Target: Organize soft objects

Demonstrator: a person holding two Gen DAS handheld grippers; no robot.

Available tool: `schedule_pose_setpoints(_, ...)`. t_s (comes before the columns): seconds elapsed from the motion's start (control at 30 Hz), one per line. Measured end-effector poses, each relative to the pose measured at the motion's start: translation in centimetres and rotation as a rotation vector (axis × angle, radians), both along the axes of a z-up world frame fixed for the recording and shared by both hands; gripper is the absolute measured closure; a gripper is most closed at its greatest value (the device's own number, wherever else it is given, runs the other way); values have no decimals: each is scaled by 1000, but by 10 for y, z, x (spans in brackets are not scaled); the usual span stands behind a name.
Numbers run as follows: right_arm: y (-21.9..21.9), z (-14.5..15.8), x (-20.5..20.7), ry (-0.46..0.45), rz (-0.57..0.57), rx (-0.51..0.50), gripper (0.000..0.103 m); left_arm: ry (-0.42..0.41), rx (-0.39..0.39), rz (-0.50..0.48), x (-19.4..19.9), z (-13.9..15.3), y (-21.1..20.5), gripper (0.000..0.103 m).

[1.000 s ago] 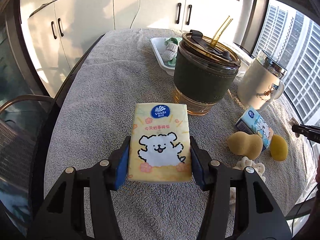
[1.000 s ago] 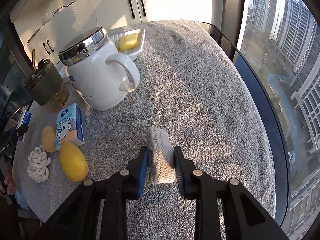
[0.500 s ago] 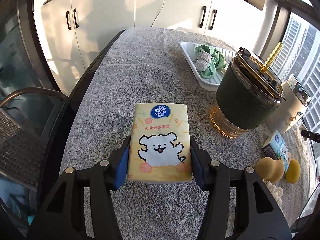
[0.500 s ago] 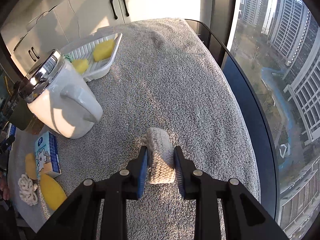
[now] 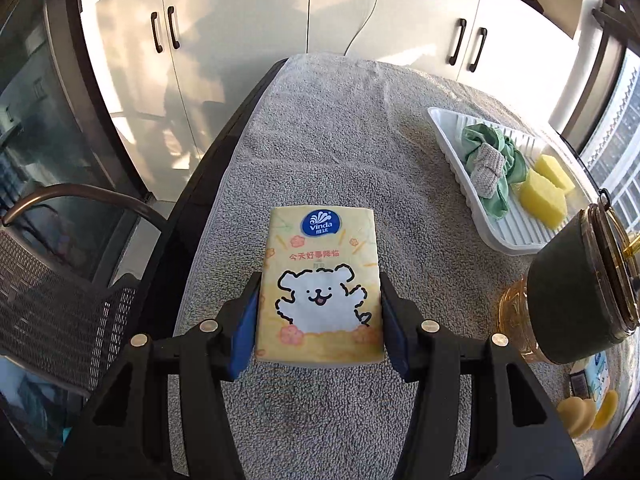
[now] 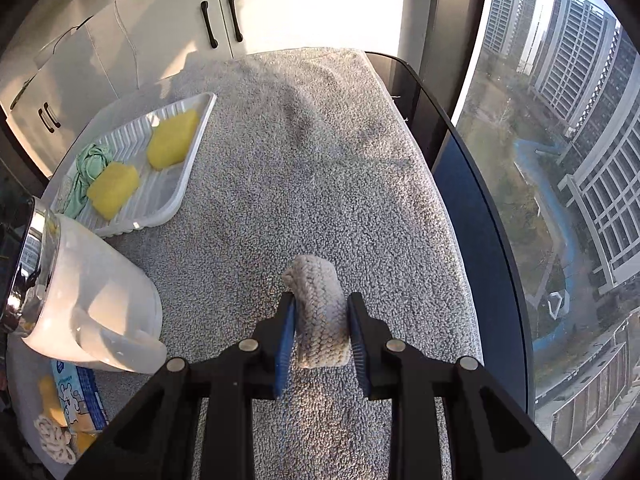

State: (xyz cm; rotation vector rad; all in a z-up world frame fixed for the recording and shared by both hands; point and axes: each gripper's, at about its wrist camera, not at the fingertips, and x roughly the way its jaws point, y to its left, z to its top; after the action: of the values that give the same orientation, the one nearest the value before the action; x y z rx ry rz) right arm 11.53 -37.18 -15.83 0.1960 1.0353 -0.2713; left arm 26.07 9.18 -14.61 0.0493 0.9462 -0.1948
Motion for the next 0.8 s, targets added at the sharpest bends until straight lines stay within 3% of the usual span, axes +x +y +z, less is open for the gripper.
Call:
schedule_pose_setpoints(0.57, 2, 7, 89, 22, 71, -72, 75, -41, 52, -44, 66, 4, -29, 52)
schedule_pose_setpoints(0.8, 11, 13, 119, 13, 121, -37, 75, -54, 44, -91, 84, 11, -51, 52)
